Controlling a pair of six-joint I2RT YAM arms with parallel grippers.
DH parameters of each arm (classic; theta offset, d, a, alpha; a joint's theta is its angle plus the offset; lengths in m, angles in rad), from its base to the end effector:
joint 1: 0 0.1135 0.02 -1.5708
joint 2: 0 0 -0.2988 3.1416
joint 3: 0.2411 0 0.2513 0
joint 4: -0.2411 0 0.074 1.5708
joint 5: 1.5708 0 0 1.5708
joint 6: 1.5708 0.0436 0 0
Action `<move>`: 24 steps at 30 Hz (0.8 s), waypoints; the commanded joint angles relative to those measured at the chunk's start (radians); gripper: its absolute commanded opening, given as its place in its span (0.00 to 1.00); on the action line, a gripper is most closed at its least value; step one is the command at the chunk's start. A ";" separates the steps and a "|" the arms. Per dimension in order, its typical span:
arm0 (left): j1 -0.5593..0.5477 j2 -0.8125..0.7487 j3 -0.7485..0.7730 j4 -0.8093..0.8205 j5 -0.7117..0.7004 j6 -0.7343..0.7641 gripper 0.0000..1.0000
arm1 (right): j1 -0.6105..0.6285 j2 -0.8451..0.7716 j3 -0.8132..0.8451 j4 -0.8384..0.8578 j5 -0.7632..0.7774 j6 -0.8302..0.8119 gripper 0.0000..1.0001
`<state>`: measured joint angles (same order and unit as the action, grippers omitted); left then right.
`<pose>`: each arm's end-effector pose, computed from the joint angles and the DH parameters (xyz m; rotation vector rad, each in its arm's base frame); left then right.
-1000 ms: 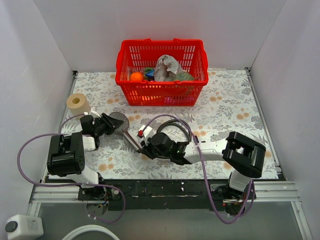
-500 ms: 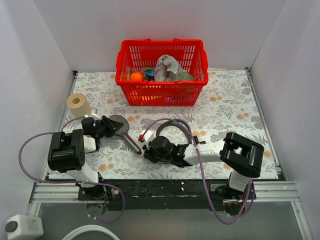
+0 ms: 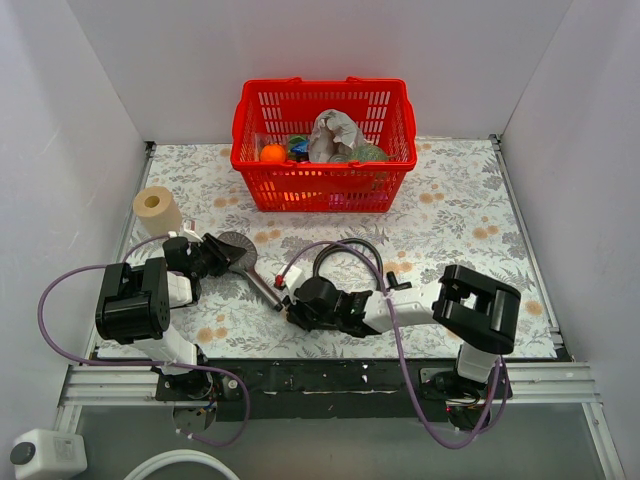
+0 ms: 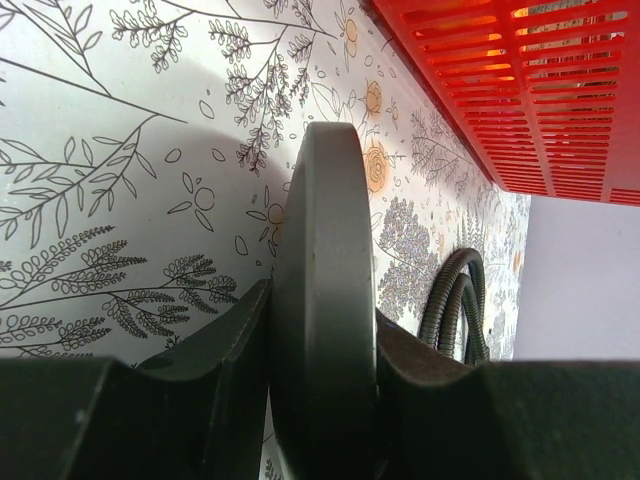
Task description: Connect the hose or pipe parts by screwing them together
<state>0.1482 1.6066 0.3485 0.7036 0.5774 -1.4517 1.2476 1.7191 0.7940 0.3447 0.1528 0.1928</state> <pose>0.2575 0.0144 0.1402 -1.3946 1.8887 -1.3295 0.1196 0.3363 0.1860 -1.0375 1.9636 0.6627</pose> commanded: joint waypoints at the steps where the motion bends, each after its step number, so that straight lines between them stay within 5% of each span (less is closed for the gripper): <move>1: 0.004 -0.020 -0.009 0.025 -0.037 0.025 0.00 | 0.018 0.036 0.074 0.051 -0.016 0.013 0.01; 24: 0.005 -0.016 -0.011 0.017 -0.024 0.019 0.00 | 0.021 0.140 0.162 -0.005 0.123 0.003 0.01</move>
<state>0.1513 1.6066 0.3458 0.7185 0.5568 -1.4464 1.2659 1.8374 0.9073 0.3656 0.2066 0.2035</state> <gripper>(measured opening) 0.295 0.211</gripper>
